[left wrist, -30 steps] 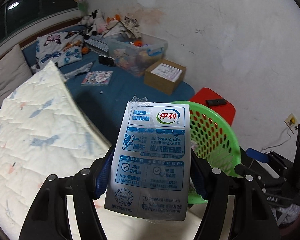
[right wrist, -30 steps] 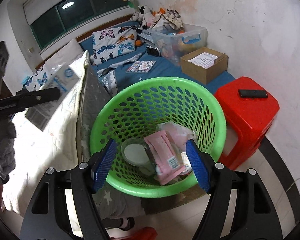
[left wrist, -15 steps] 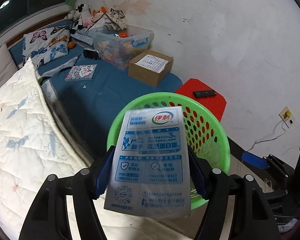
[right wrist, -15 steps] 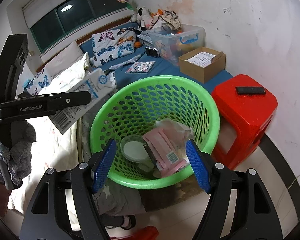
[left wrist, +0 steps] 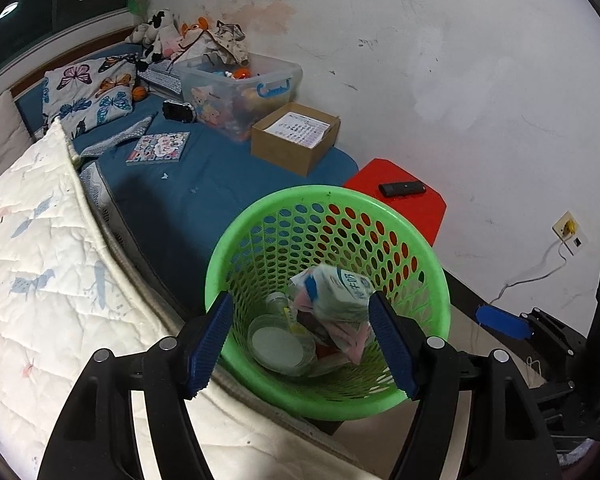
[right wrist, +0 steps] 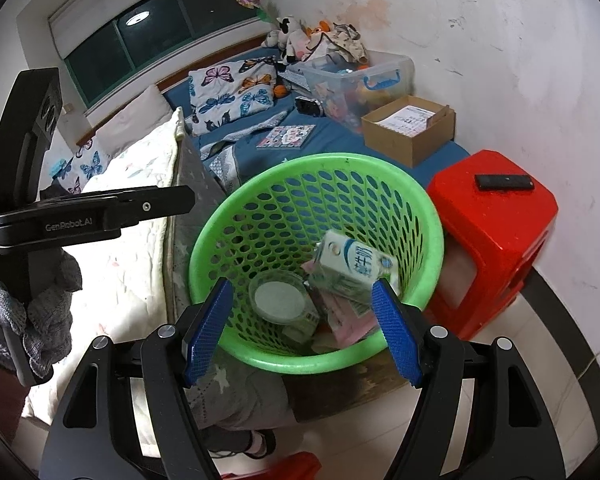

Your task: Collect trash

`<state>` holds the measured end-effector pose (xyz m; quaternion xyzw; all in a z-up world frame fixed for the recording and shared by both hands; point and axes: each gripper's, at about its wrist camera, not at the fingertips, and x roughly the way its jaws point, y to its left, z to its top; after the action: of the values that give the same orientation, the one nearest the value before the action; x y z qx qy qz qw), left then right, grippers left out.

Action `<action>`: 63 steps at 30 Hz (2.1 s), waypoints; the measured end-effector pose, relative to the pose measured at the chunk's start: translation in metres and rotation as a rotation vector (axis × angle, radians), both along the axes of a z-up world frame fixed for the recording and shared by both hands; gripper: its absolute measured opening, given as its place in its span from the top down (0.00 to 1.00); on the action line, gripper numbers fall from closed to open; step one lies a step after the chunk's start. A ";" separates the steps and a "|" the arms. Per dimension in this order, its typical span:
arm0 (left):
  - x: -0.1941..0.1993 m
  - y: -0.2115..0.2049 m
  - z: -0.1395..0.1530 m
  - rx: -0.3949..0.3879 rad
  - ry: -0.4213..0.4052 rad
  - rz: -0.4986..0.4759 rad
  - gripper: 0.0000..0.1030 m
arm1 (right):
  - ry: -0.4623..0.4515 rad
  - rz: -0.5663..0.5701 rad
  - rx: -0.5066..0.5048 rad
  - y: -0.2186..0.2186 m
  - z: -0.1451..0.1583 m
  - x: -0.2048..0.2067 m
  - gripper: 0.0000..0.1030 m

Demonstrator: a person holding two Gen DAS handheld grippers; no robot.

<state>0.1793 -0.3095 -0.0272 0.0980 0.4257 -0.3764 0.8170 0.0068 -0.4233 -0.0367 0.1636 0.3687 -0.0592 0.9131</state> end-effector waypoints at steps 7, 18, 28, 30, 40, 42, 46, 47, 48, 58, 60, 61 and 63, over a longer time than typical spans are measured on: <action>-0.008 0.030 0.013 -0.017 -0.037 0.051 0.28 | -0.007 0.034 -0.002 0.015 0.005 0.003 0.30; -0.020 0.095 0.021 -0.037 -0.077 0.174 0.23 | -0.025 0.114 -0.037 0.058 0.018 0.010 0.27; -0.037 0.154 0.033 -0.022 -0.156 0.292 0.14 | -0.035 0.188 -0.068 0.098 0.024 0.022 0.22; -0.041 0.164 0.034 -0.010 -0.176 0.312 0.14 | -0.036 0.200 -0.063 0.104 0.025 0.023 0.21; -0.060 0.216 0.033 -0.018 -0.193 0.424 0.08 | -0.042 0.263 -0.083 0.142 0.033 0.032 0.16; -0.063 0.228 0.034 -0.027 -0.195 0.450 0.08 | -0.040 0.270 -0.091 0.147 0.033 0.033 0.16; -0.072 0.248 0.037 -0.029 -0.221 0.497 0.08 | -0.039 0.276 -0.099 0.153 0.034 0.033 0.15; -0.074 0.253 0.038 -0.030 -0.227 0.511 0.08 | -0.041 0.276 -0.096 0.154 0.035 0.033 0.14; -0.076 0.256 0.038 -0.032 -0.231 0.520 0.08 | -0.042 0.278 -0.092 0.155 0.035 0.033 0.14; -0.097 0.286 0.035 -0.011 -0.279 0.605 0.08 | -0.049 0.286 -0.106 0.174 0.043 0.029 0.09; -0.100 0.290 0.034 -0.017 -0.277 0.610 0.08 | -0.055 0.290 -0.115 0.177 0.046 0.028 0.08; -0.101 0.292 0.033 -0.022 -0.275 0.614 0.08 | -0.058 0.291 -0.119 0.179 0.047 0.027 0.07; -0.102 0.295 0.033 -0.025 -0.273 0.623 0.08 | -0.063 0.296 -0.128 0.182 0.049 0.026 0.05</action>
<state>0.0771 -0.0140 0.0055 0.0027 0.3175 -0.0973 0.9432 0.0329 -0.2411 0.0127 0.0506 0.3556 0.0579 0.9315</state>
